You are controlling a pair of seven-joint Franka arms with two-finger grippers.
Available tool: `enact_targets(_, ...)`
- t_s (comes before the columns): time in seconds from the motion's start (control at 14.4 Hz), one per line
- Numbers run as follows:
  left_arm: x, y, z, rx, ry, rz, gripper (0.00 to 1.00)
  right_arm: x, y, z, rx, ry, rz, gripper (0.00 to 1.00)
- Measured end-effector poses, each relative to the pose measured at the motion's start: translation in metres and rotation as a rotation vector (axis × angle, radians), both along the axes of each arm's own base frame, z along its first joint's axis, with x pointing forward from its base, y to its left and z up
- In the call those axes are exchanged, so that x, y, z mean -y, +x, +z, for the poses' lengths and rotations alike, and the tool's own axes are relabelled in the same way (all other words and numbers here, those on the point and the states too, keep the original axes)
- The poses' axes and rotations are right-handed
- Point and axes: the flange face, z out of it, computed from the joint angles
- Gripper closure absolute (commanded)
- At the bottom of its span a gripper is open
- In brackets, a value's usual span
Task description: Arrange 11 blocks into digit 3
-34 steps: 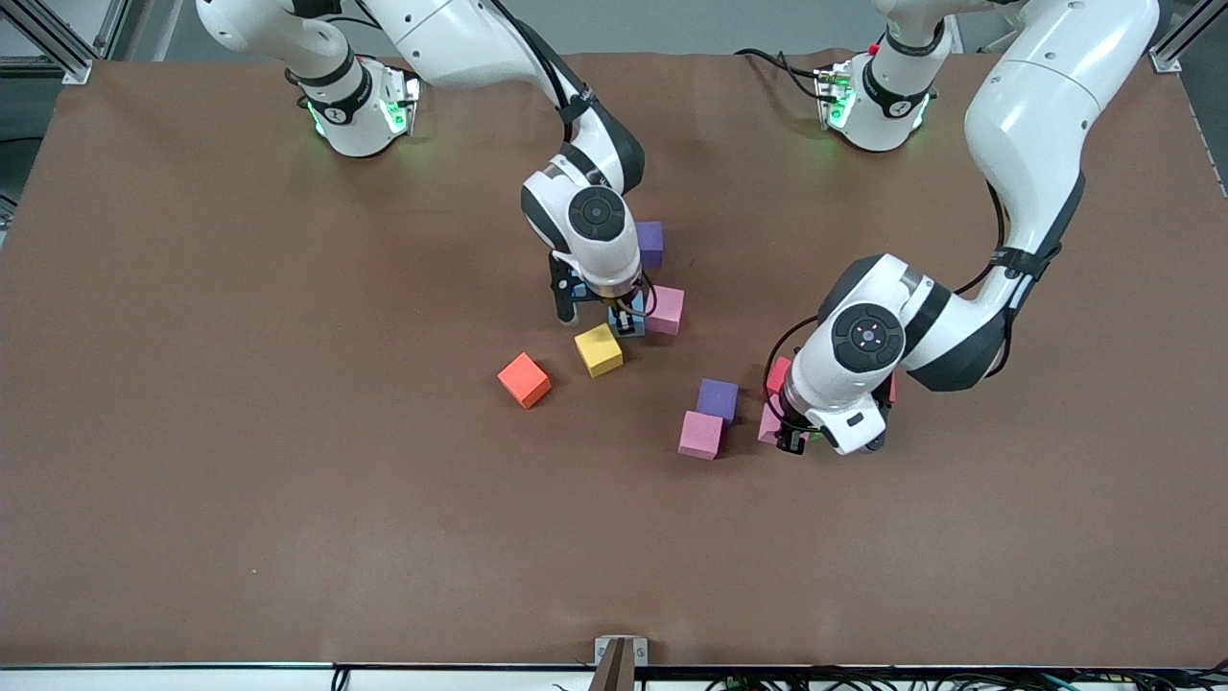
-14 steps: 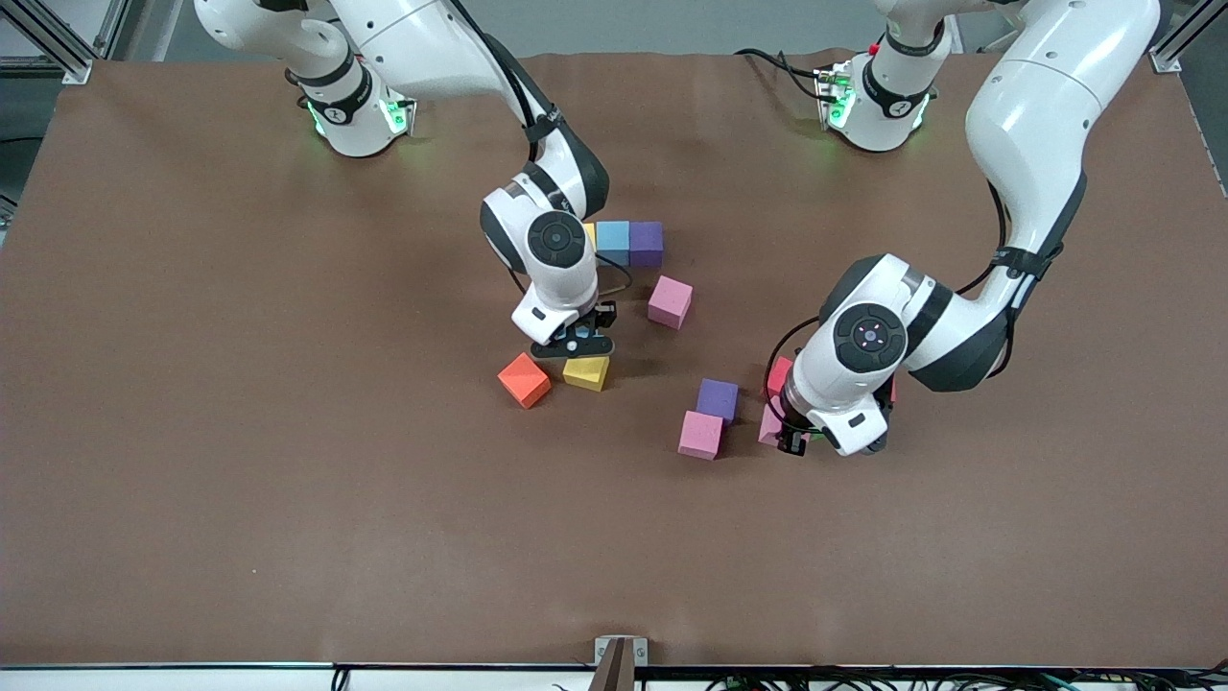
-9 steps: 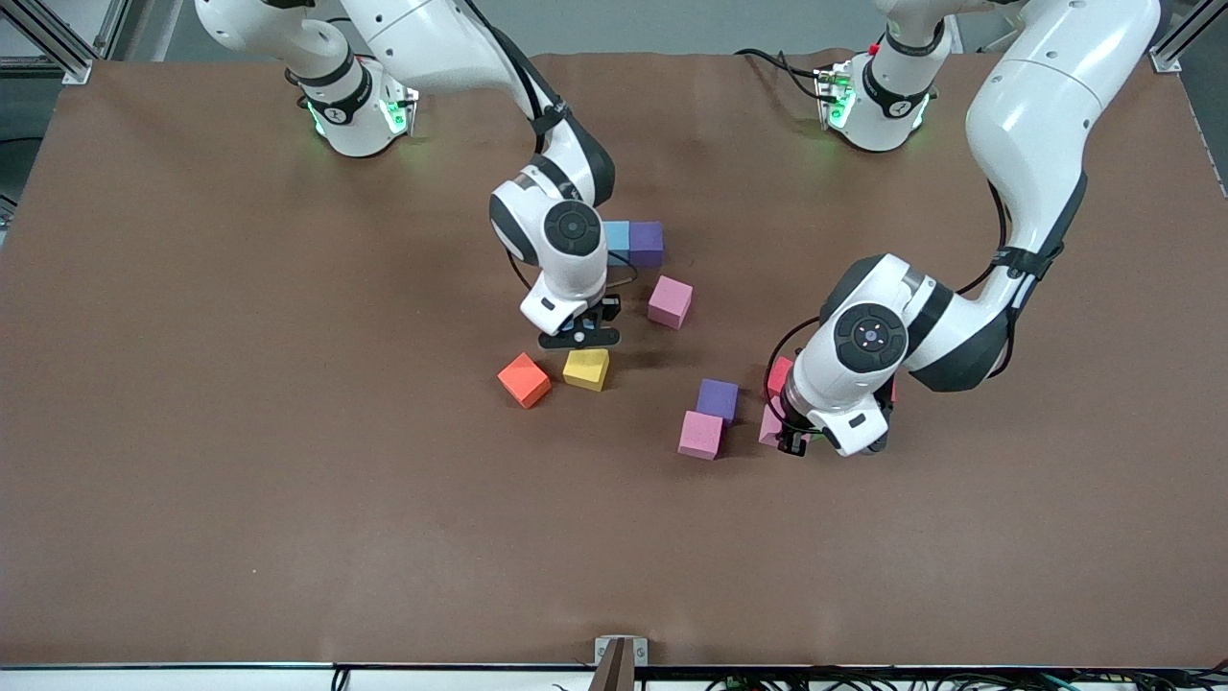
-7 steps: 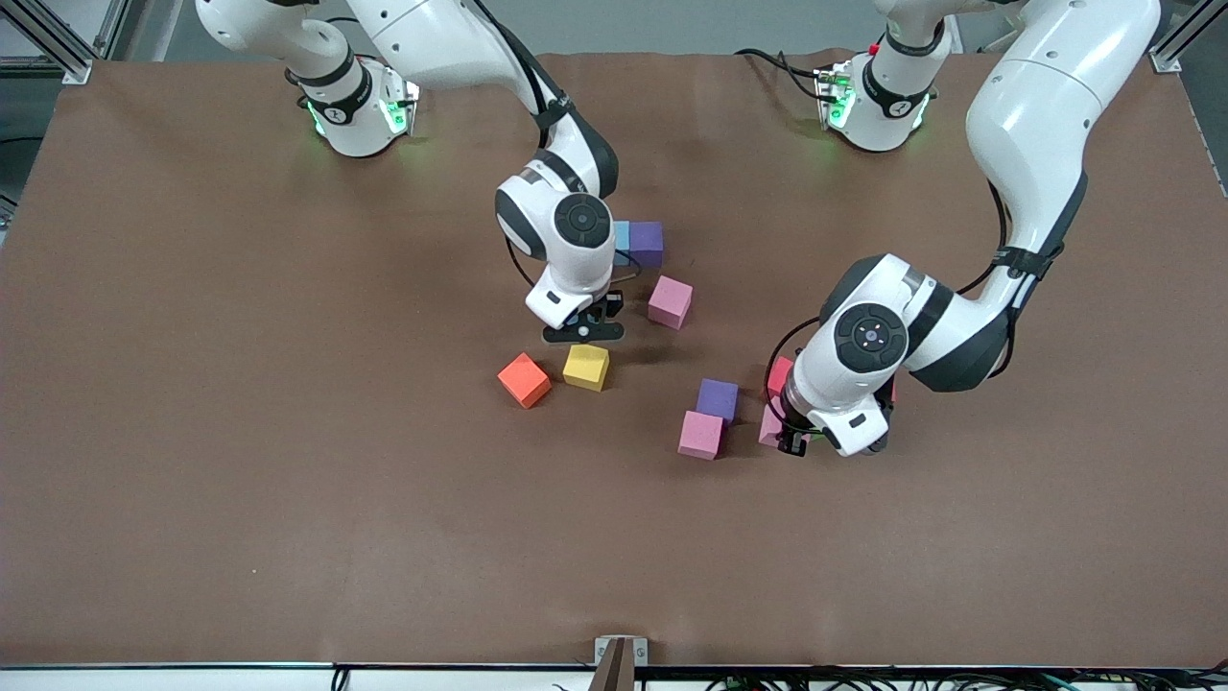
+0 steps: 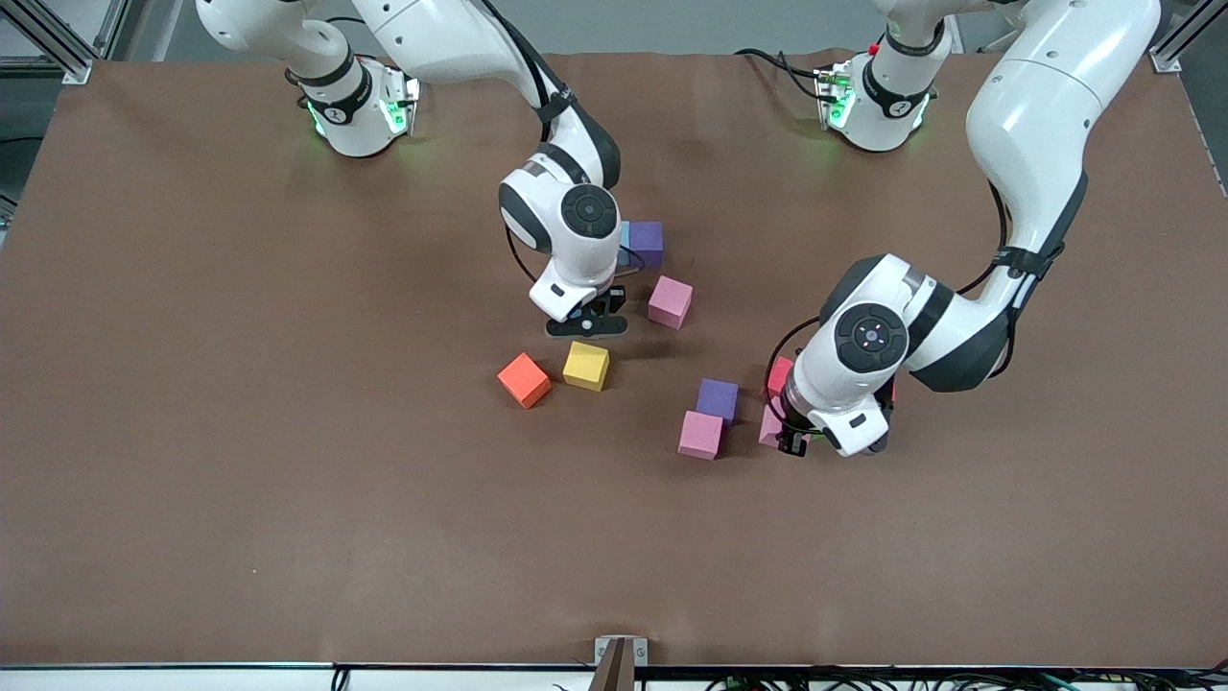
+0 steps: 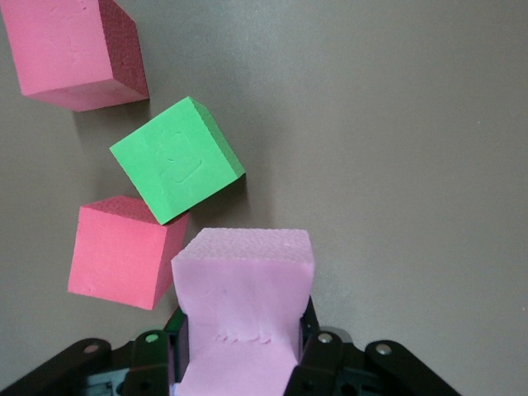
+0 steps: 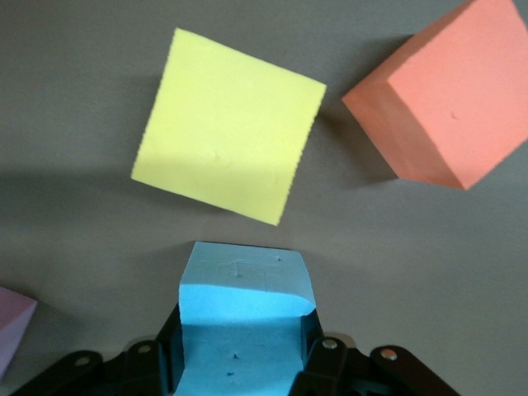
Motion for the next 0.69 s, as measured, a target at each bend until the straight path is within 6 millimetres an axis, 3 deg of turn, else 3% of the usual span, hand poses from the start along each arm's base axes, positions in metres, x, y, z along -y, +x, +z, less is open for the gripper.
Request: enact_targets(0.69, 0.0017, -0.0013, -0.0008, -0.002, 0.001, -0.003, 0.7, 0.0071, -0.003, 0.0021, 0.018, 0.009, 0.008, 0.99)
